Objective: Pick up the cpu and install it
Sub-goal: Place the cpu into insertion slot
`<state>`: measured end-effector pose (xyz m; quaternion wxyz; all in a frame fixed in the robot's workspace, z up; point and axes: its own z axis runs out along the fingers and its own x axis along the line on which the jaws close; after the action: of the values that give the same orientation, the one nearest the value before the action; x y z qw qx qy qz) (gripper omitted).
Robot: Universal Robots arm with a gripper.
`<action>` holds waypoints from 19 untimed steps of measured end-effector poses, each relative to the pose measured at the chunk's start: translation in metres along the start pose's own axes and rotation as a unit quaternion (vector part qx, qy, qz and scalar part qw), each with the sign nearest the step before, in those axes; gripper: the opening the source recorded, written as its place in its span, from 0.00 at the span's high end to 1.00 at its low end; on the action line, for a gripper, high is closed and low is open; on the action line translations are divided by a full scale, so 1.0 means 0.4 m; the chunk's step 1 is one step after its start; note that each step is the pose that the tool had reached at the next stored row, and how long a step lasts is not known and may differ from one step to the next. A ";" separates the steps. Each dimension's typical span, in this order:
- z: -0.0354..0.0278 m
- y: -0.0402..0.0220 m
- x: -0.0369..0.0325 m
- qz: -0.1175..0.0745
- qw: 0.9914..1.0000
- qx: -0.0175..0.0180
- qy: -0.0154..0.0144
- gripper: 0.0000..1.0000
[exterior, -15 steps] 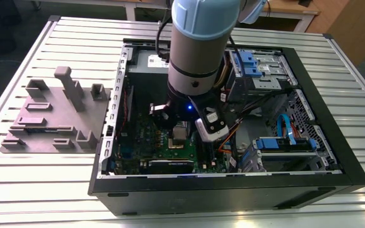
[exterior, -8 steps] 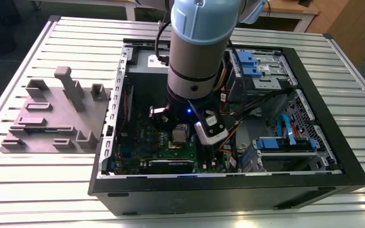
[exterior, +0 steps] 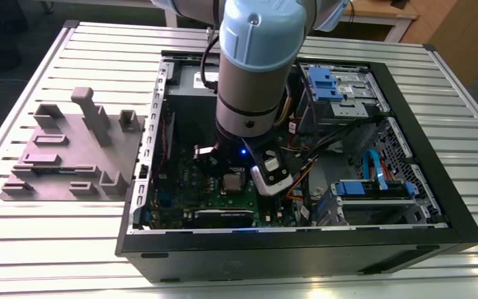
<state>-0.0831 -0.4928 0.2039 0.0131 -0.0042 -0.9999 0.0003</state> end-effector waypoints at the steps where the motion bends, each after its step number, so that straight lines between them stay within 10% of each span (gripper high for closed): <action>1: 0.003 0.000 -0.001 0.000 1.000 0.000 0.000 0.53; 19: 0.026 0.009 0.001 -0.009 1.000 -0.001 0.000 0.53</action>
<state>-0.0836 -0.4894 0.1936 0.0131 0.0049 -0.9999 -0.0010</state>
